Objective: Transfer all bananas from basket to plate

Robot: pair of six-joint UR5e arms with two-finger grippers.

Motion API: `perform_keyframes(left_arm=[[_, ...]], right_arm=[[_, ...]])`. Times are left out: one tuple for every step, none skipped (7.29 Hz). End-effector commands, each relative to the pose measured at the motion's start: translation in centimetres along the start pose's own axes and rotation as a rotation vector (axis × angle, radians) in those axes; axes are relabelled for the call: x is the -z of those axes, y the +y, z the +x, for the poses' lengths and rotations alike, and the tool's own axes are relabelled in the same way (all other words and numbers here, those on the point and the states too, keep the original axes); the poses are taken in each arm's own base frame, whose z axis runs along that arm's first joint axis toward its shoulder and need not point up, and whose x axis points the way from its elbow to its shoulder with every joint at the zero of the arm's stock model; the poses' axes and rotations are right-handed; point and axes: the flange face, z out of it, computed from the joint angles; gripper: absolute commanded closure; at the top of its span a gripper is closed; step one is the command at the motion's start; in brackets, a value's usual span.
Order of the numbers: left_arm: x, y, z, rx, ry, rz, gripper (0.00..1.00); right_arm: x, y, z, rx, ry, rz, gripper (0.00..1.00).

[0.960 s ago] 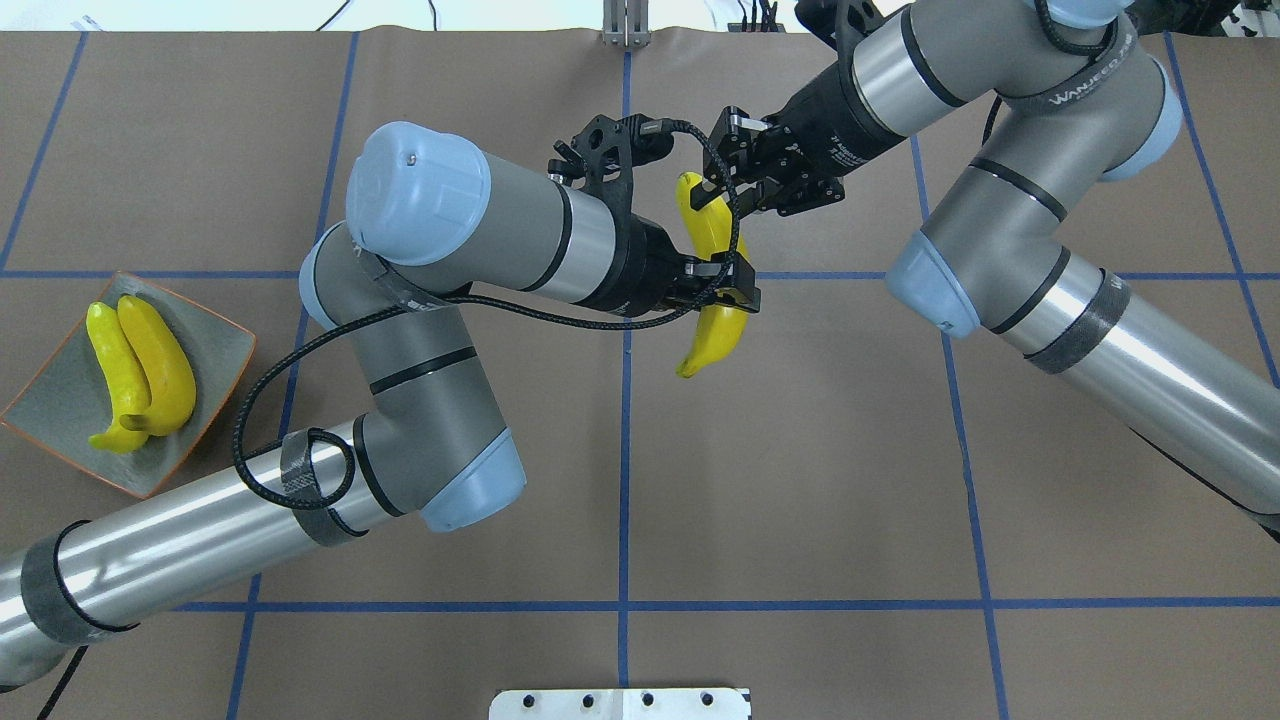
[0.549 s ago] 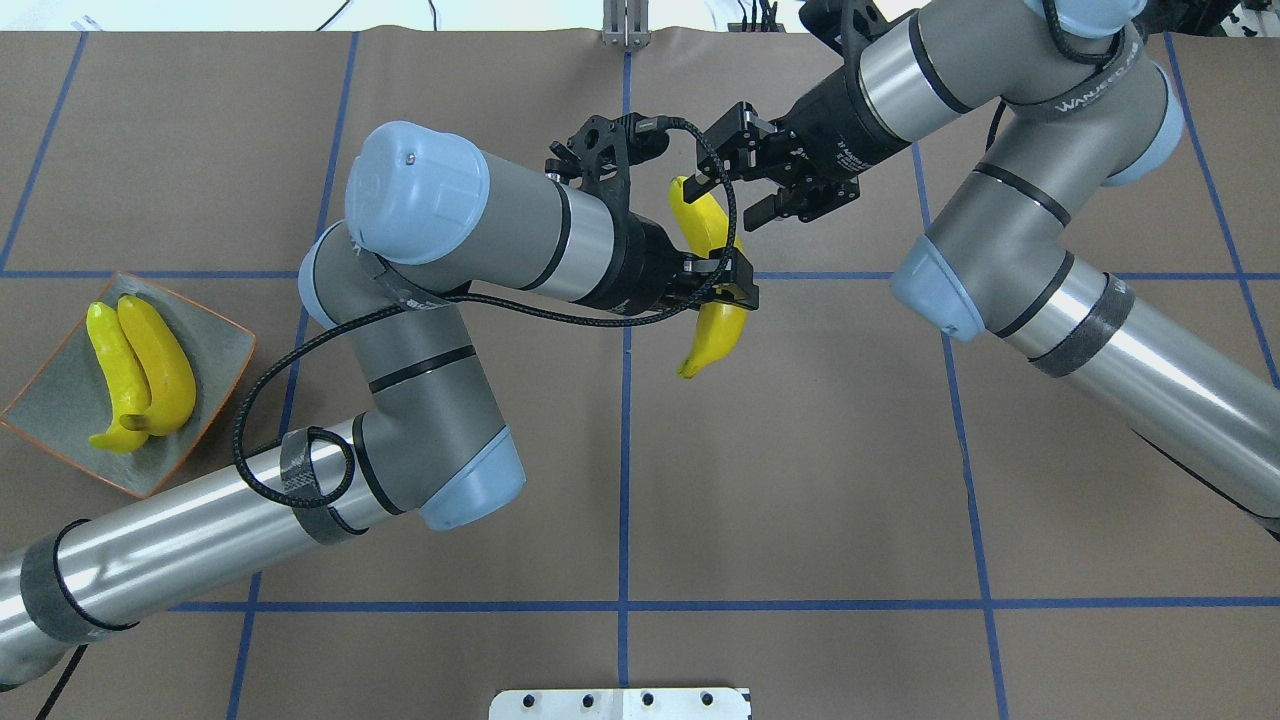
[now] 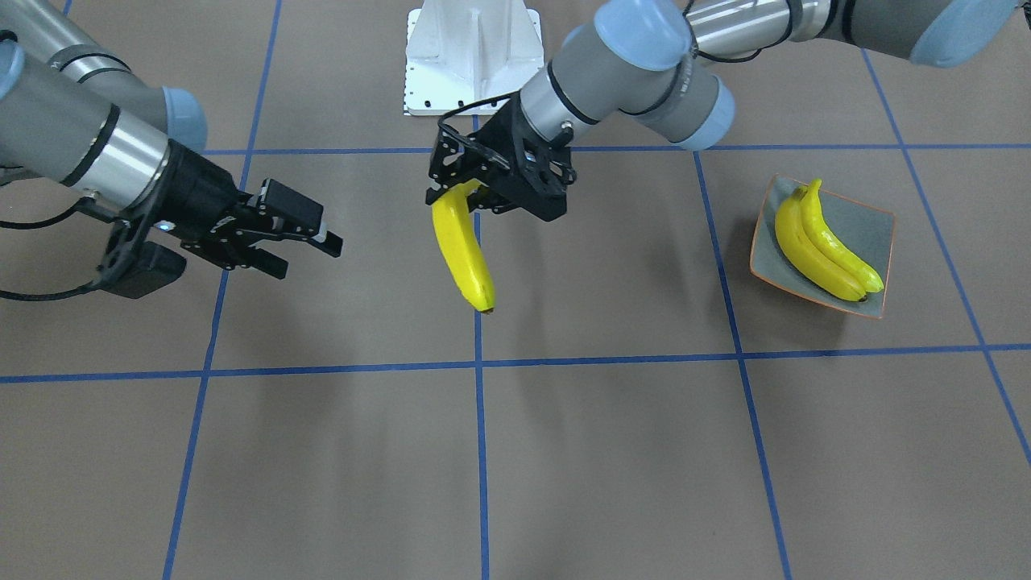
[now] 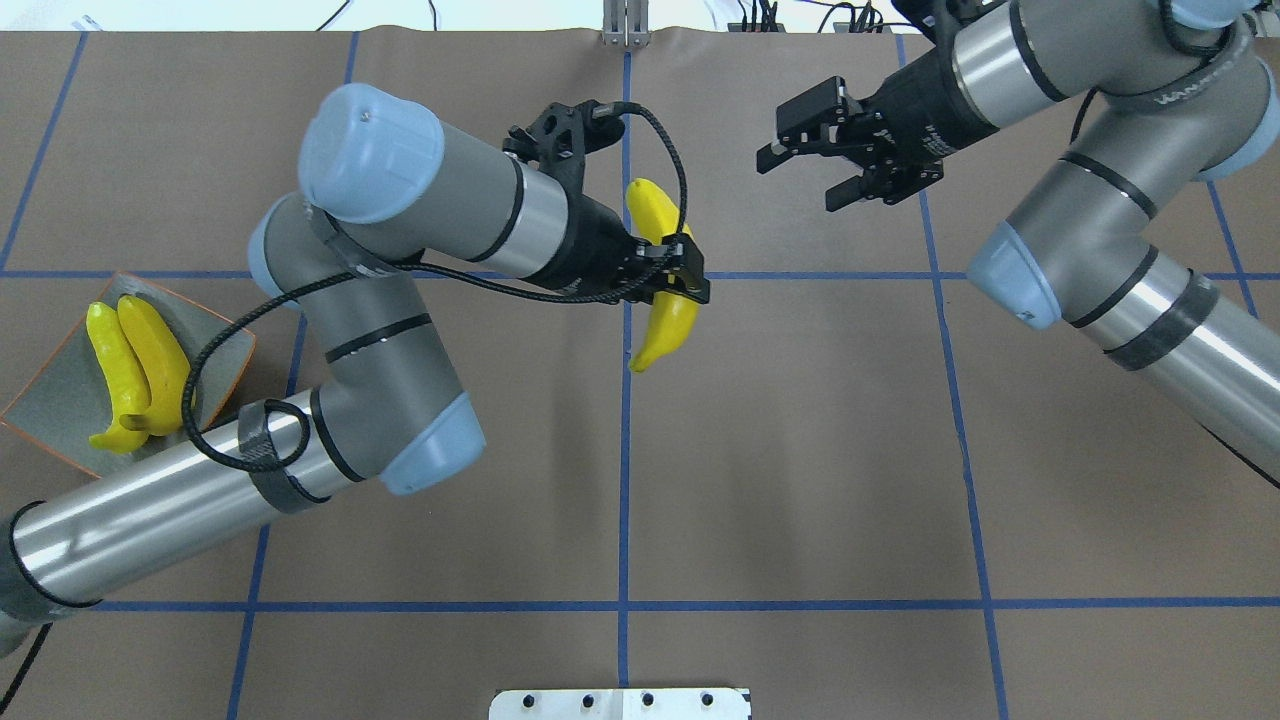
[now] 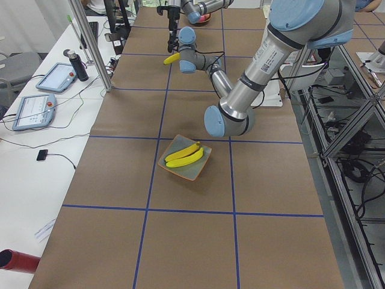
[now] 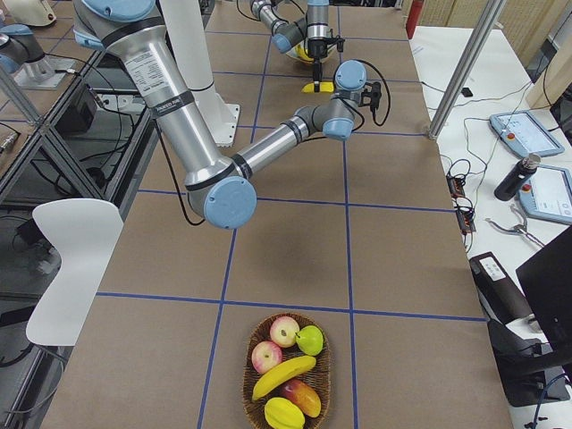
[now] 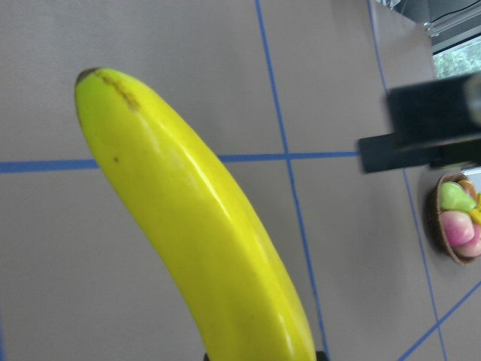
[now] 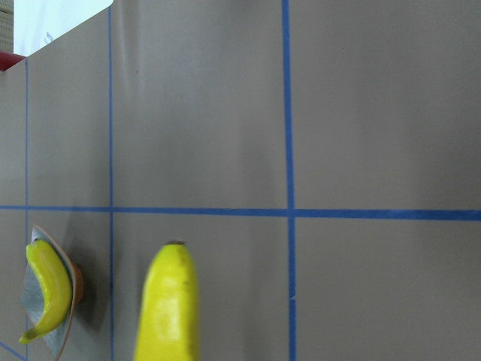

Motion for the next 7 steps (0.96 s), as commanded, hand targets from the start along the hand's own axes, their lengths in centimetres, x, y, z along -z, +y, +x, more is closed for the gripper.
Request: perform_keyframes(left_arm=[[5.9,-1.2,-10.1,0.117,-0.151,-0.044,1.00],[7.6,-1.7,-10.9,0.127,-0.239,-0.060,1.00],[9.0,-1.9,-12.6,0.132,-0.364,-0.088,1.00],[13.2,-2.3,-15.9,0.137,-0.480,-0.076,1.00],[16.3,-1.6,-19.9,0.147,-0.583,-0.082,1.00],[17.8,-1.6,-22.6,0.137,-0.713,-0.092,1.00],[18.2,-1.2,-25.2,0.140,-0.925,-0.118,1.00]], right_arm=[[2.4,-1.1,7.3,-0.002,0.069,0.086,0.00],[2.4,-1.3,8.4,0.001,0.090,0.117,0.00],[2.4,-1.4,8.7,0.002,0.096,0.128,0.00],[2.6,-1.3,8.9,0.003,0.096,0.130,0.00],[2.5,-1.1,9.2,0.000,0.099,0.128,0.00],[2.5,-1.1,9.3,-0.001,0.102,0.132,0.00],[2.6,-1.2,9.5,-0.001,0.106,0.143,0.00]])
